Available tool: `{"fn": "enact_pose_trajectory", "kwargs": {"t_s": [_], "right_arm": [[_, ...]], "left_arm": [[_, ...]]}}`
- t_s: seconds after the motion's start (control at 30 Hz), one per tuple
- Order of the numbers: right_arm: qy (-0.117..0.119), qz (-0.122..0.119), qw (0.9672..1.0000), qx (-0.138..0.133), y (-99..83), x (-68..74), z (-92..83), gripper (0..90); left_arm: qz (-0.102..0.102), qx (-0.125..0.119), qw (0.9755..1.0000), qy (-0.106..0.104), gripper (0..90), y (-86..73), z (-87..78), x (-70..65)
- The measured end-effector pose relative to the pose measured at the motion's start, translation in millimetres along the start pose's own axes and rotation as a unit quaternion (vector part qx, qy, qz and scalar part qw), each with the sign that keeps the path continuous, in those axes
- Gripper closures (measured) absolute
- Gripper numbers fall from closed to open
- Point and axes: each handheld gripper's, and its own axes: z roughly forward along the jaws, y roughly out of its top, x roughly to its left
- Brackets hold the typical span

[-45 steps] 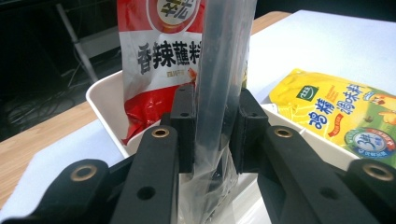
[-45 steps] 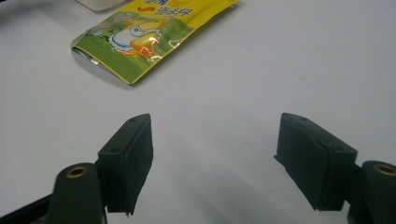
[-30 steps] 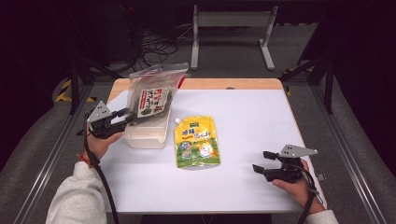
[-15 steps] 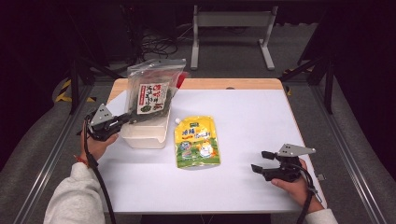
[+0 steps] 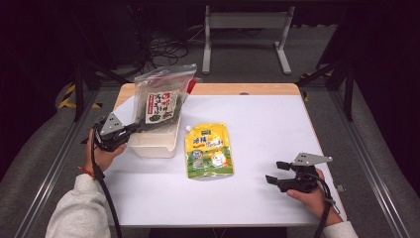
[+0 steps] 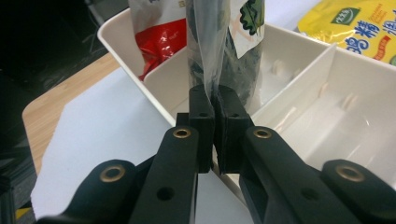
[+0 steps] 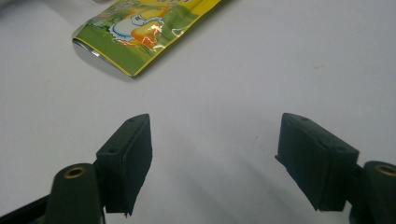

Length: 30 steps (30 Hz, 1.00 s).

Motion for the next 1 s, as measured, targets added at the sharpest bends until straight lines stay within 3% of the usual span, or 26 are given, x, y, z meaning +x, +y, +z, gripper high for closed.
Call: {"fn": "enact_pose_trajectory", "kwargs": {"t_s": [0.03,0.1,0.17,0.23,0.27,0.43,0.53,0.57,0.7,0.87,1.0], "right_arm": [[0.001,0.000,1.0000,-0.001,0.3,0.2,-0.1,26.0],[0.002,0.000,1.0000,-0.002,0.6,0.3,-0.5,25.9],[0.001,0.001,1.0000,-0.003,0.3,-0.6,-0.7,25.9],[0.001,0.004,1.0000,-0.003,-0.2,-1.6,-1.1,25.9],[0.001,0.005,1.0000,-0.004,-0.4,-2.4,-1.3,25.9],[0.003,0.008,1.0000,-0.003,-1.6,-2.4,-1.1,25.8],[0.004,0.010,0.9999,-0.003,-1.7,-2.2,-0.6,25.7],[0.004,0.010,0.9999,-0.002,-1.7,-2.2,-0.5,25.6],[0.005,0.011,0.9999,0.000,-2.6,-3.5,0.4,25.7],[0.009,0.015,0.9998,0.000,-3.5,-3.6,1.1,25.8],[0.014,0.012,0.9998,0.003,-3.4,-1.8,1.8,25.8]], "left_arm": [[-0.005,-0.008,1.0000,0.001,83.9,-0.6,0.4,0.8],[-0.012,-0.017,0.9998,0.007,70.0,1.1,0.1,2.2],[-0.014,-0.035,0.9993,-0.003,69.6,3.6,-2.1,2.6],[-0.027,-0.067,0.9974,0.004,63.2,9.9,-6.0,2.3],[-0.023,-0.073,0.9971,0.003,59.0,13.8,-7.0,1.6],[-0.010,-0.058,0.9983,-0.004,59.3,23.7,-0.1,-1.3],[0.008,-0.039,0.9992,-0.001,65.3,25.5,8.6,-3.0],[0.004,-0.046,0.9989,-0.010,66.3,26.3,10.0,-2.1],[0.000,-0.053,0.9985,-0.013,72.4,30.8,9.1,0.3],[0.022,-0.051,0.9985,-0.004,72.9,37.8,11.2,4.3],[0.024,-0.063,0.9976,-0.016,72.9,34.8,14.3,11.5]]}}
